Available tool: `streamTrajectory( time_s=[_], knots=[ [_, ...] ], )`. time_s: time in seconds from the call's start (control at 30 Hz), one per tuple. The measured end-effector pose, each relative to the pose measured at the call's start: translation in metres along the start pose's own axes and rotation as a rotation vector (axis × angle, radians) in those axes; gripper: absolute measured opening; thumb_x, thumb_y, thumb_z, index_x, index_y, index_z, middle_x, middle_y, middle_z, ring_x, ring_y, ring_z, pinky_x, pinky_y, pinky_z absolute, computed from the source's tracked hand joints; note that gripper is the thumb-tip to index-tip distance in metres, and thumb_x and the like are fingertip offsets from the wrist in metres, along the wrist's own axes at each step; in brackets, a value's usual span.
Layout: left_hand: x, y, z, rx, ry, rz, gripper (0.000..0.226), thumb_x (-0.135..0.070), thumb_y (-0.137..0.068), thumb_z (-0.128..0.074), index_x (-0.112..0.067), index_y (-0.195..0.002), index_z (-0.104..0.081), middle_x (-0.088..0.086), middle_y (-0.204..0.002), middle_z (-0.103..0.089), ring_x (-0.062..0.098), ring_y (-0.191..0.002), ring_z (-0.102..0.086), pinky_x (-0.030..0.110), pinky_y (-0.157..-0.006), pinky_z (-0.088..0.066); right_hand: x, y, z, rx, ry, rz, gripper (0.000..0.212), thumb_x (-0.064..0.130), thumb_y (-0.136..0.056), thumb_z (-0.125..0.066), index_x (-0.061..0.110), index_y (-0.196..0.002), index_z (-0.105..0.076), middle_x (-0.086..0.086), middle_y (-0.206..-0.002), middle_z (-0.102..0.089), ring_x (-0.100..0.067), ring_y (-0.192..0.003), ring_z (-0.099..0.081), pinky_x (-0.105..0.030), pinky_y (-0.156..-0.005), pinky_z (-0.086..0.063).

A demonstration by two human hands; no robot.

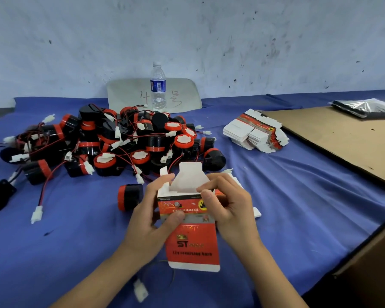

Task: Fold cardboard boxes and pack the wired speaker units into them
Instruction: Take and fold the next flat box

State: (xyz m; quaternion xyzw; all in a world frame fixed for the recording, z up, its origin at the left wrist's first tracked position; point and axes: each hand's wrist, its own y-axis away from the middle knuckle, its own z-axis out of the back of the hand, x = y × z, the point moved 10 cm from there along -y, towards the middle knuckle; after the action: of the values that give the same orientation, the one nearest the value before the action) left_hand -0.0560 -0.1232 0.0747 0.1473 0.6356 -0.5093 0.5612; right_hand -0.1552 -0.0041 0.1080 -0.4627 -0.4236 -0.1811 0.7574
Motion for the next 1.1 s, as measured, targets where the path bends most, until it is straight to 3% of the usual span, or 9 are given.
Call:
streamTrajectory(
  time_s=[0.13,0.23,0.47,0.57,0.67,0.8,0.9,1.0,1.1],
  knots=[
    [-0.004,0.002,0.001,-0.042,0.042,-0.043,0.073,-0.045,-0.078,-0.066,-0.045,-0.139,-0.026,-0.027,-0.116,-0.063,0.001,-0.094,-0.067,0.016,-0.071,-0.055,0.003,0.001,-0.003,0.009,-0.011,0.021,0.026,0.040,-0.080,-0.053,0.018,-0.069,-0.058,0.008,-0.088,-0.062,-0.013,-0.082,-0.058,-0.033,-0.063,-0.049],
    [0.001,0.001,0.007,-0.089,0.106,0.016,0.081,-0.057,-0.070,-0.073,-0.052,-0.137,-0.028,-0.020,-0.113,-0.067,0.006,-0.091,-0.069,0.019,-0.070,-0.055,0.003,0.000,-0.005,0.006,-0.022,0.021,0.022,0.042,-0.080,-0.051,0.024,-0.068,-0.056,0.009,-0.090,-0.062,-0.012,-0.082,-0.058,-0.026,-0.063,-0.047],
    [-0.002,-0.002,0.009,-0.058,-0.044,0.008,0.049,-0.073,-0.073,-0.060,-0.042,-0.111,-0.059,-0.018,-0.110,-0.066,0.008,-0.095,-0.068,0.024,-0.073,-0.057,-0.005,0.002,-0.007,0.029,-0.067,-0.012,0.022,0.042,-0.081,-0.052,0.025,-0.070,-0.059,0.007,-0.090,-0.065,-0.014,-0.081,-0.060,-0.026,-0.066,-0.046],
    [-0.003,-0.003,0.007,-0.025,-0.134,-0.022,0.048,-0.074,-0.080,-0.051,-0.030,-0.098,-0.061,-0.024,-0.117,-0.060,0.009,-0.104,-0.064,0.028,-0.080,-0.056,-0.004,0.004,-0.011,0.107,-0.109,0.023,0.026,0.038,-0.084,-0.052,0.019,-0.084,-0.070,0.011,-0.103,-0.065,-0.016,-0.097,-0.063,-0.031,-0.076,-0.051],
    [-0.008,-0.004,0.003,0.011,-0.120,-0.056,0.042,-0.067,-0.087,-0.046,-0.030,-0.097,-0.062,-0.020,-0.112,-0.064,0.006,-0.093,-0.066,0.018,-0.074,-0.052,0.001,0.007,-0.017,0.176,-0.183,0.053,0.029,0.035,-0.088,-0.055,0.018,-0.106,-0.069,0.002,-0.111,-0.067,-0.022,-0.106,-0.063,-0.044,-0.086,-0.051],
    [-0.009,-0.003,0.004,0.012,-0.099,-0.059,0.019,-0.045,-0.093,-0.046,-0.044,-0.101,-0.062,-0.022,-0.108,-0.067,0.001,-0.092,-0.066,0.012,-0.071,-0.051,0.013,0.008,-0.025,0.257,-0.291,0.048,0.042,0.042,-0.090,-0.058,0.027,-0.129,-0.055,0.011,-0.110,-0.068,-0.015,-0.105,-0.064,-0.024,-0.085,-0.049],
    [-0.014,-0.001,0.005,-0.014,-0.034,-0.092,0.019,-0.060,-0.091,-0.048,-0.042,-0.091,-0.054,-0.022,-0.104,-0.069,-0.001,-0.083,-0.067,0.011,-0.063,-0.050,0.020,0.006,-0.031,0.313,-0.272,0.030,0.050,0.062,-0.086,-0.053,0.017,-0.104,-0.068,0.004,-0.104,-0.068,-0.016,-0.100,-0.064,-0.022,-0.083,-0.047],
    [-0.011,0.000,0.007,-0.029,0.115,-0.070,0.027,-0.067,-0.080,-0.059,-0.045,-0.091,-0.047,-0.014,-0.126,-0.063,0.013,-0.106,-0.066,0.023,-0.071,-0.057,0.014,0.006,-0.035,0.365,-0.272,-0.115,0.058,0.073,-0.079,-0.050,0.019,-0.086,-0.069,-0.002,-0.106,-0.065,-0.018,-0.102,-0.061,-0.029,-0.084,-0.048],
    [-0.018,0.000,0.009,-0.031,0.053,-0.139,0.031,-0.068,-0.080,-0.059,-0.052,-0.102,-0.046,-0.009,-0.131,-0.060,0.018,-0.111,-0.064,0.036,-0.070,-0.060,-0.006,0.016,-0.041,0.484,-0.383,-0.389,0.022,0.044,-0.082,-0.062,0.023,-0.082,-0.067,0.004,-0.116,-0.064,-0.019,-0.099,-0.063,-0.035,-0.081,-0.048]
  ],
)
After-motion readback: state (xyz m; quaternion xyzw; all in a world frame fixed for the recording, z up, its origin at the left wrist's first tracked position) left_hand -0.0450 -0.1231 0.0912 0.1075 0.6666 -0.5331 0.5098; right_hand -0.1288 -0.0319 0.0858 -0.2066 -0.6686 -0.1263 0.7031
